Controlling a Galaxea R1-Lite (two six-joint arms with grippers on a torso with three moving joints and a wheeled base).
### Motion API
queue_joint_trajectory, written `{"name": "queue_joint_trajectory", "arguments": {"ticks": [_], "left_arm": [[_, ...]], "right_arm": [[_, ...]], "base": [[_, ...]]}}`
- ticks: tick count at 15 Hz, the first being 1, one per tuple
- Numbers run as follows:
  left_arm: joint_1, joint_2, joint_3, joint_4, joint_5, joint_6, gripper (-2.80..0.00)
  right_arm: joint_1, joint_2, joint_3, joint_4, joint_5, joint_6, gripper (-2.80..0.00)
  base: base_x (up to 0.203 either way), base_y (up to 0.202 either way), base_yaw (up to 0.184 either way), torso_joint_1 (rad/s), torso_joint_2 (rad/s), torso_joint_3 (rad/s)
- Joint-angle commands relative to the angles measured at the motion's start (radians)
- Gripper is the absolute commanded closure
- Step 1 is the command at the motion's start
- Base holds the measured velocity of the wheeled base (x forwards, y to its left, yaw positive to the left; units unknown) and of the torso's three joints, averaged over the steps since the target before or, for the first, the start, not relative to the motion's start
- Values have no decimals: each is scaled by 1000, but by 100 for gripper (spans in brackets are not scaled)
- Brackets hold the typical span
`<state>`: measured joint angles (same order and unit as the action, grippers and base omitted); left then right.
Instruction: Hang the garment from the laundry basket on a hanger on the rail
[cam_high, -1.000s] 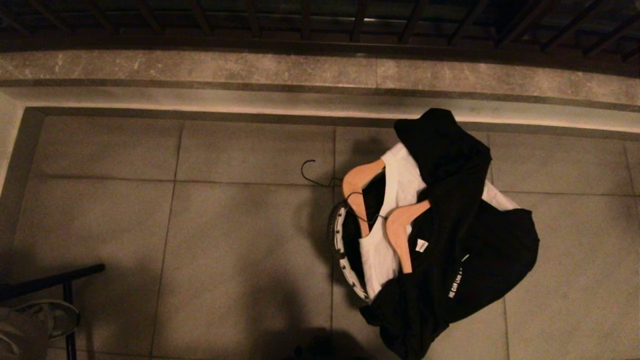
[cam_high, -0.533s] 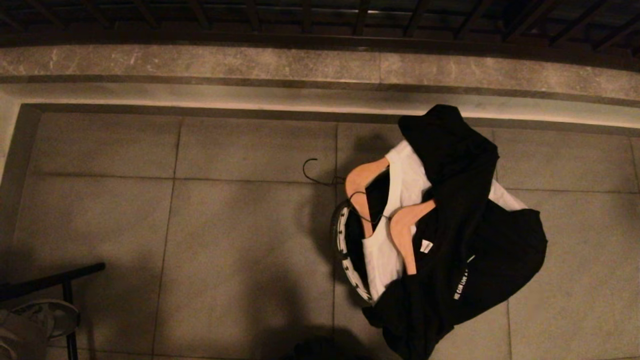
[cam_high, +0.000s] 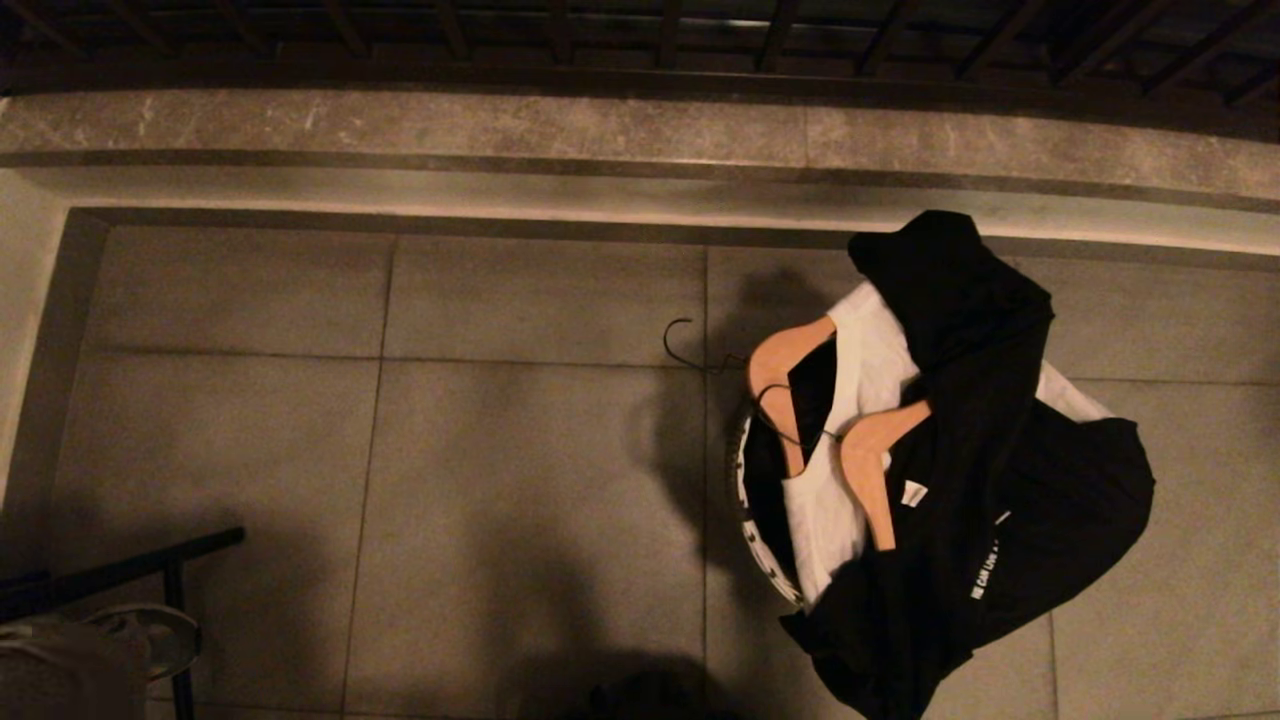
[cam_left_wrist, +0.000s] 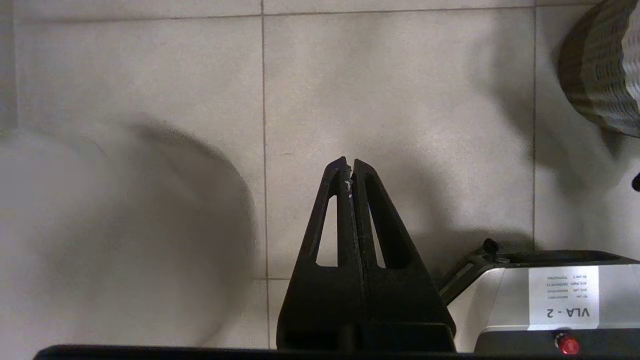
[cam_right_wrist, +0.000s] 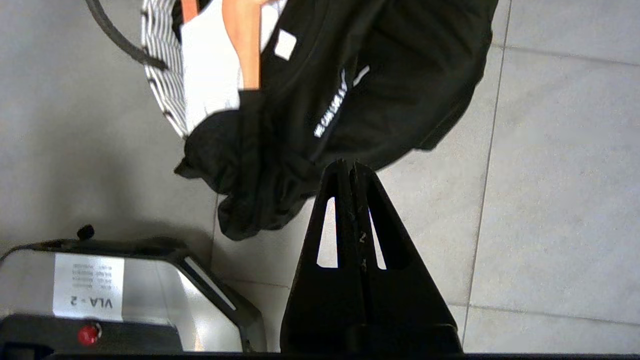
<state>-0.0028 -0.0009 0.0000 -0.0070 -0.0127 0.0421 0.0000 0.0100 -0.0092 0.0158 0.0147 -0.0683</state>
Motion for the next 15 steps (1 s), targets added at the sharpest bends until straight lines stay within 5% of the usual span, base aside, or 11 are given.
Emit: {"name": "queue_joint_trajectory", "arguments": {"ticks": [1, 7, 11, 12, 15], "left_arm": [[1, 1, 2, 1, 0, 2, 0], [0, 1, 2, 1, 0, -2, 0], [0, 1, 2, 1, -1, -1, 0], [0, 1, 2, 0, -1, -1, 0], [0, 1, 2, -1, -3, 5, 0]], "right_arm": [[0, 36, -50, 8, 9, 1, 0], [5, 667, -409, 92, 142, 38, 0], [39, 1121, -499, 69, 235, 47, 0], [47, 1205, -500, 32, 244, 49, -280], [78, 1395, -485, -121, 219, 70, -280]], "base": [[0, 0, 0, 0, 0, 0], [0, 0, 0, 0, 0, 0], [0, 0, 0, 0, 0, 0], [0, 0, 0, 0, 0, 0], [0, 0, 0, 0, 0, 0]]}}
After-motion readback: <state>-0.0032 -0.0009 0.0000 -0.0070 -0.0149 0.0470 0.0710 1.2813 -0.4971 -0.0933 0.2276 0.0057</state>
